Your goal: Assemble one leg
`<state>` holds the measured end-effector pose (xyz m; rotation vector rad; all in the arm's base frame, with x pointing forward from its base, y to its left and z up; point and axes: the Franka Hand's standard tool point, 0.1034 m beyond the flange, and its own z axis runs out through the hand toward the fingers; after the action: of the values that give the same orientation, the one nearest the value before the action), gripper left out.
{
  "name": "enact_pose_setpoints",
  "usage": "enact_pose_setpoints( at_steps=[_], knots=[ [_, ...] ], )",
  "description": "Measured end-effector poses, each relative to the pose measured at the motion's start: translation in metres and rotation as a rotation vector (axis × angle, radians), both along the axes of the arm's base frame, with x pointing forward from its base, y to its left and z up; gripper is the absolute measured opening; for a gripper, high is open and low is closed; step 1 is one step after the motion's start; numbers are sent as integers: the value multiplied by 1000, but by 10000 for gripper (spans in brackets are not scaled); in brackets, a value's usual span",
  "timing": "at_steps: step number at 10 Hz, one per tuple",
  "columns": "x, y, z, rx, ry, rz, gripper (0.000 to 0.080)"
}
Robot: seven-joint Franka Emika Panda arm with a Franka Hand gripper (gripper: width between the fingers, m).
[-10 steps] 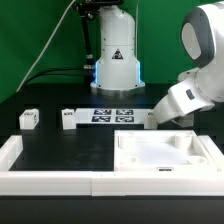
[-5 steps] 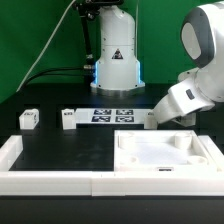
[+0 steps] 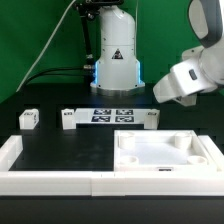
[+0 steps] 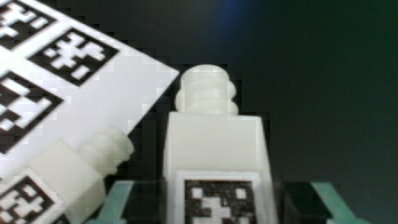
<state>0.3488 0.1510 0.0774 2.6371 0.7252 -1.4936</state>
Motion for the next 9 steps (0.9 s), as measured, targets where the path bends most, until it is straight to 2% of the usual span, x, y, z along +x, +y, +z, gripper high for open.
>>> enact_pose_setpoints(
  at_steps=[1,3,4,5,6,7,9],
  knots=[
    [8,-1,11,0,-16,-3,285],
    [12,1,5,16,-57,-9,287],
    [24,0,2,52,-184,-29,287],
    [23,-3,4,70,-267,-39,287],
    [26,-11,5,82,-367,-63,287],
    [26,-28,10,70,-431,-104,287],
    [40,-54,20,99,-617,-211,287]
  ],
)
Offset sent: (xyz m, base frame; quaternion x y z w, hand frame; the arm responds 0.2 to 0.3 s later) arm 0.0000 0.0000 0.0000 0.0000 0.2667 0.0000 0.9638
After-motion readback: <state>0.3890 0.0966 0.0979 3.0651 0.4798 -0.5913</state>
